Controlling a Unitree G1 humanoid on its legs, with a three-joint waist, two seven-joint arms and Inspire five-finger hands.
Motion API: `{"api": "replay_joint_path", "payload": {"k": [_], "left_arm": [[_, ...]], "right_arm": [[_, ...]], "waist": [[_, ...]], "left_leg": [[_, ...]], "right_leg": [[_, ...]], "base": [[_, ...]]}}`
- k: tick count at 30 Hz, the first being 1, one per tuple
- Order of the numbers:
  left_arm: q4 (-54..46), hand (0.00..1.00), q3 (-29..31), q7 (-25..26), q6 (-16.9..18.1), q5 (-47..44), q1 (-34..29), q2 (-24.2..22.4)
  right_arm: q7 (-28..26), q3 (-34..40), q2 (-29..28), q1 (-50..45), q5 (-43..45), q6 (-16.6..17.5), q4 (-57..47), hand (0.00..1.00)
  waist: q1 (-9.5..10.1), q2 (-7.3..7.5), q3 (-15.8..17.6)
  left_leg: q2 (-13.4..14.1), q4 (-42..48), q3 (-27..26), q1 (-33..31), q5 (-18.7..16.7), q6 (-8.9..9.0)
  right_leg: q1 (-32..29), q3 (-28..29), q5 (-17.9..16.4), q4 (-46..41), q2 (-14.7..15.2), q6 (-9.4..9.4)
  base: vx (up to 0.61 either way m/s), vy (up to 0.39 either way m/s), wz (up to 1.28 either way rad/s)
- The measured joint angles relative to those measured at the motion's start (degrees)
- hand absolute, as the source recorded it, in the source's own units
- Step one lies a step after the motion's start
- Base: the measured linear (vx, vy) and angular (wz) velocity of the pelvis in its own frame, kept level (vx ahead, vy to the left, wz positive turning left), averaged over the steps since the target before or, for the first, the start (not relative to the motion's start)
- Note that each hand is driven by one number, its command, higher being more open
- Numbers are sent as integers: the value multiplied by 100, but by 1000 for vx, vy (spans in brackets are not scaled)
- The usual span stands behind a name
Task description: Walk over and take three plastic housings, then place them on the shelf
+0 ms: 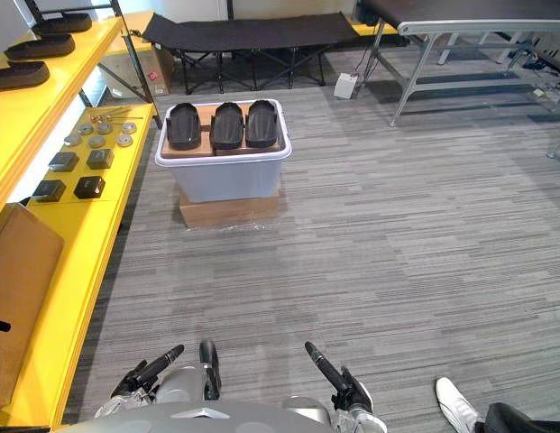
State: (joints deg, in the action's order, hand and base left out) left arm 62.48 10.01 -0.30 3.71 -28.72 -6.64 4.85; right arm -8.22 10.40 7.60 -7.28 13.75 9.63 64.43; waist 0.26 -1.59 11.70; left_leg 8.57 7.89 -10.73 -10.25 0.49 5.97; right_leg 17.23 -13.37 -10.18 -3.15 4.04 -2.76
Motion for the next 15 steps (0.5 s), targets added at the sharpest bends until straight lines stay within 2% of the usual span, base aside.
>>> {"api": "replay_joint_path", "payload": {"k": [1, 2, 3, 4, 5, 6, 7, 8, 9, 11, 12, 13, 14, 15], "left_arm": [[58, 100, -4, -7, -13, 1, -27, 97], [51, 100, -5, -9, -13, 3, -35, 210], [50, 100, -6, -25, -14, 12, -32, 276], [50, 100, -7, -87, -30, 21, -49, 350], [62, 100, -8, -110, -40, 163, -27, 364], [60, 100, -56, -112, -45, 267, -24, 376], [50, 100, -172, -113, -3, 376, -47, 390], [50, 100, -288, -109, -1, 457, -41, 401], [49, 100, -332, -107, 0, 446, -64, 403], [50, 100, -458, -114, -6, 432, -50, 432], [49, 100, -538, -115, -11, 428, 20, 432], [33, 100, -613, -122, -10, 412, 136, 423], [32, 100, -667, -122, -10, 395, 247, 416], [27, 100, -705, -134, -8, 382, 378, 401]], "right_arm": [[9, -105, -77, 53, 0, 4, 5, 100], [-2, -233, -157, 109, -13, 50, 4, 100], [-11, -263, -207, 129, -19, 70, 4, 100], [-8, -261, -279, 133, -11, 75, 12, 100], [2, -264, -292, 214, 7, 86, 52, 100], [4, -264, -308, 265, 13, 103, 50, 100], [-35, -229, -283, 256, 56, 126, 51, 100], [-18, -185, -260, 261, 84, 141, 53, 100], [-12, -187, -254, 271, 108, 145, 53, 100], [12, -191, -254, 338, 126, 220, 41, 100], [17, -194, -229, 383, 131, 258, -3, 100], [15, -192, -213, 399, 135, 284, -51, 100], [15, -188, -211, 402, 136, 315, -89, 100], [17, -173, -226, 396, 209, 318, -139, 100]], "waist": [[77, 141, 24], [114, 388, 19], [119, 494, 13], [136, 686, -76], [101, 689, -66], [77, 659, -63], [101, 598, -10], [112, 584, 16], [115, 572, 20], [103, 484, 55], [87, 366, 61], [84, 259, 107], [82, 235, 120], [33, 240, 120]], "left_leg": [[-151, 158, -5, 95, 205, -122], [-383, 467, -29, 32, 122, -248], [-503, 663, -35, -35, -6, -414], [-733, 904, -65, -103, -230, -619], [-806, 965, -47, -7, -383, -732], [-843, 931, -30, 89, -444, -759], [-902, 795, -44, 400, -556, -817], [-919, 692, -50, 733, -643, -881], [-917, 605, -57, 922, -680, -885], [-829, 328, -54, 1393, -731, -882], [-668, 191, -42, 1566, -749, -851], [-503, 155, 9, 1643, -795, -776], [-430, 145, 76, 1669, -839, -716], [-355, 193, 230, 1685, -944, -632]], "right_leg": [[79, 133, -303, -123, 211, -40], [53, 181, -617, -303, 430, 80], [45, 183, -782, -389, 575, 162], [-19, 193, -891, -716, 813, 215], [-463, 276, -661, -1910, 1019, -25], [-760, 276, -476, -2582, 1126, -181], [-1220, 345, -237, -3731, 1310, -321], [-1468, 248, -387, -4302, 1364, -160], [-1545, 141, -468, -4381, 1364, -142], [-1755, -294, -723, -3979, 1234, -127], [-1943, -509, -724, -3260, 980, -120], [-2121, -524, -608, -2371, 715, -248], [-2244, -414, -453, -1786, 591, -373], [-2396, -104, -64, -1095, 481, -362]], "base": [[353, 208, -36], [343, 198, -29], [341, 185, -13], [465, 219, 5], [472, 218, 15], [407, 189, 19], [421, 200, 11], [433, 183, -3], [426, 157, -6], [345, 55, -3], [424, 16, 9], [390, -25, 18], [310, -47, 38], [307, -120, 46]]}}
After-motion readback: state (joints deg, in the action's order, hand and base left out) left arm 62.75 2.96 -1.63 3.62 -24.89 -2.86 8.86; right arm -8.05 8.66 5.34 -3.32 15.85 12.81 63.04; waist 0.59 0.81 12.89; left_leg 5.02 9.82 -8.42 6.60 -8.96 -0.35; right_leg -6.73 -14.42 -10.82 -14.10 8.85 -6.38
